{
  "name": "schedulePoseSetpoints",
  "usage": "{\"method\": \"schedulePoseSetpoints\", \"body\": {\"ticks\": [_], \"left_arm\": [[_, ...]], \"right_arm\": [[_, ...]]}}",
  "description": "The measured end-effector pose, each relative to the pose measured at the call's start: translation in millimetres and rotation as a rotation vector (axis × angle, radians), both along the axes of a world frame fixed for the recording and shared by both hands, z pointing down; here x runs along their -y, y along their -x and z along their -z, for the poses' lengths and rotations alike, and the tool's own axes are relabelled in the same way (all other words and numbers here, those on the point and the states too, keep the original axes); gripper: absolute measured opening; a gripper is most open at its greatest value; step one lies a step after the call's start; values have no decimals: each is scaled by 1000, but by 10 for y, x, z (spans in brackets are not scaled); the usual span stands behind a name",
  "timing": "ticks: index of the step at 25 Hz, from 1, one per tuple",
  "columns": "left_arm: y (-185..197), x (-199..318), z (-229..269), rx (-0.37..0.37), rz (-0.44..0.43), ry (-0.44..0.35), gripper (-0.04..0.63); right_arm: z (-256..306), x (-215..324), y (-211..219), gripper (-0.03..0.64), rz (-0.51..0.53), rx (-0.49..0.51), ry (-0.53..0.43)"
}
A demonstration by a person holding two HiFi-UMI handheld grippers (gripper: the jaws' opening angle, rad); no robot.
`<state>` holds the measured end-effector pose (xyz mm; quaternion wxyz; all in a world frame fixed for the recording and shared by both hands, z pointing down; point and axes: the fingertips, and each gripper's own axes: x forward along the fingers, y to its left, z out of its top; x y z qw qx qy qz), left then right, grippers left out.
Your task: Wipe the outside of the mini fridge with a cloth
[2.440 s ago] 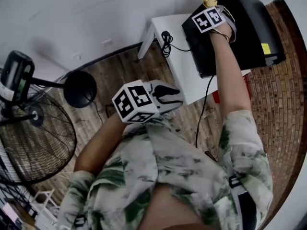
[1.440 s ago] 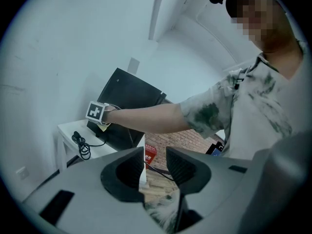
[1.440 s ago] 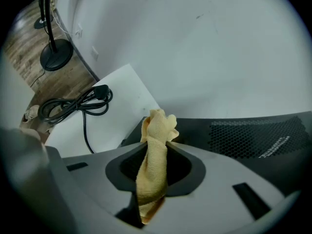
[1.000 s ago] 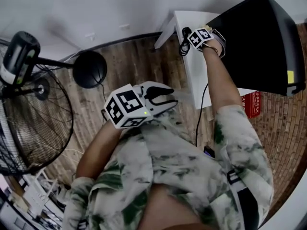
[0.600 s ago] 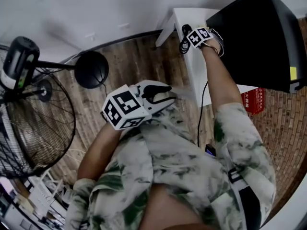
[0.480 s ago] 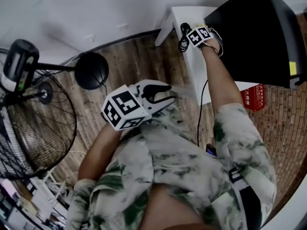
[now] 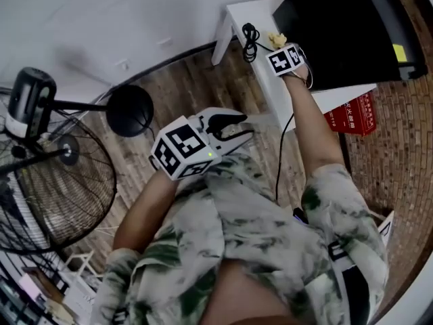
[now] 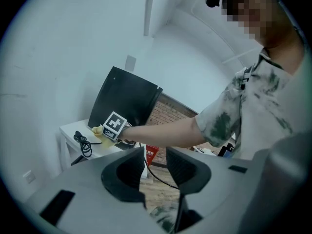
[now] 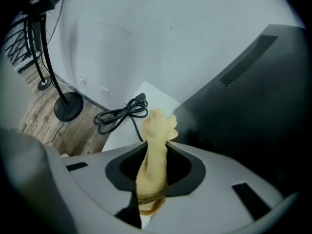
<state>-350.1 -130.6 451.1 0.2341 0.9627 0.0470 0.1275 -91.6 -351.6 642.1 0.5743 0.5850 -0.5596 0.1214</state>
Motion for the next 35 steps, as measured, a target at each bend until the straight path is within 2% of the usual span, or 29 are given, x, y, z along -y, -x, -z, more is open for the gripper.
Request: {"method": "schedulePoseSetpoints", "body": {"ticks": [7,12,19,23,29,35], "left_arm": [[-149,-426,29,-17,-121,-20,138],[-332,-678,48,-32,-192,-35,138],[-834,-1015,123,-21,-221,-74,138],[-1355,-1275,98,-11,-185,-89,138],[-2208,-1716,127,0,-49,-100,138],[-2775,-2323,173,24,21,-103,138]], "right_arm": [[100,-930,93,98,-78,140,-64],[297,-1610,180,98,-145,340,-159],[733,-2573,-20,98,-165,510,-282],[963,-3116,-342,98,-105,587,-331],[1294,-3960,-970,98,44,709,-372],[1536,-4627,-1436,98,148,791,-403]]}}
